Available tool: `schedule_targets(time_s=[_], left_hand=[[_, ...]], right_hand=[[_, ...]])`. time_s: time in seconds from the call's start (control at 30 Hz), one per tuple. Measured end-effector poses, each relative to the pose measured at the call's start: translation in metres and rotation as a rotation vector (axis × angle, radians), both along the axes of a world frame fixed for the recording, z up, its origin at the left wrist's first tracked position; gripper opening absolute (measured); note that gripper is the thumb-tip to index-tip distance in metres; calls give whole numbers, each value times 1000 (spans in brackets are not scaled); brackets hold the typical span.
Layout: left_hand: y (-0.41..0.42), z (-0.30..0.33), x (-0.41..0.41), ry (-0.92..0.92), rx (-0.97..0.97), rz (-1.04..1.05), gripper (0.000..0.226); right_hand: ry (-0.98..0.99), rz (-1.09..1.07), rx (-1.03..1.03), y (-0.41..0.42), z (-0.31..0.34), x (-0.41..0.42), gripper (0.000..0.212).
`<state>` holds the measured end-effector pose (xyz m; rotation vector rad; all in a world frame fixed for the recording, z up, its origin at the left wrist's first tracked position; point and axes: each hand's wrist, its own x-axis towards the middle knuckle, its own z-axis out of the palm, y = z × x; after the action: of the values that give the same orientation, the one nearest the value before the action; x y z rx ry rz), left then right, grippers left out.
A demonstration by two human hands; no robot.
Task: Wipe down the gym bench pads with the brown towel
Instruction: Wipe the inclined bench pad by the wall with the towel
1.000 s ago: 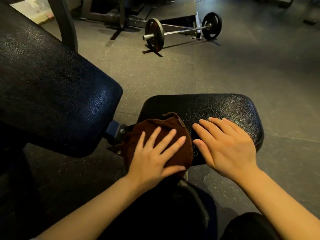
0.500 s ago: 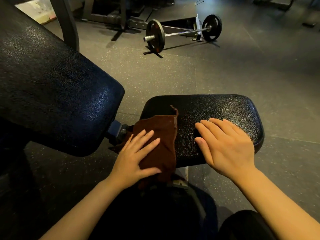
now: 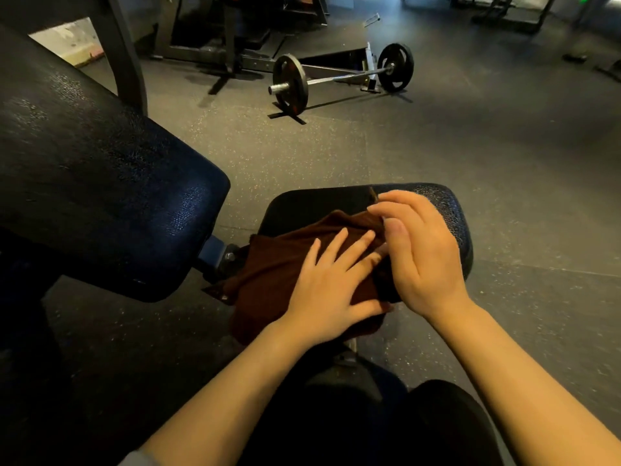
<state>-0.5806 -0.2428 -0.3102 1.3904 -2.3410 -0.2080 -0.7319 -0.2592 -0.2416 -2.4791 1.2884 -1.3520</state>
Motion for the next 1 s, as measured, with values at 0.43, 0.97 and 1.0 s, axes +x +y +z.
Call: schedule_targets(time_s=[0.43, 0.97, 1.0], left_hand=[[34, 19, 237, -337, -621, 472, 31], [27, -1, 240, -391, -658, 464, 38], [26, -1, 238, -395, -649, 446, 39]], right_hand=[[1175, 76, 365, 9, -50, 129, 91], [1200, -70, 237, -6, 5, -43, 76], [1208, -90, 243, -6, 4, -41, 78]])
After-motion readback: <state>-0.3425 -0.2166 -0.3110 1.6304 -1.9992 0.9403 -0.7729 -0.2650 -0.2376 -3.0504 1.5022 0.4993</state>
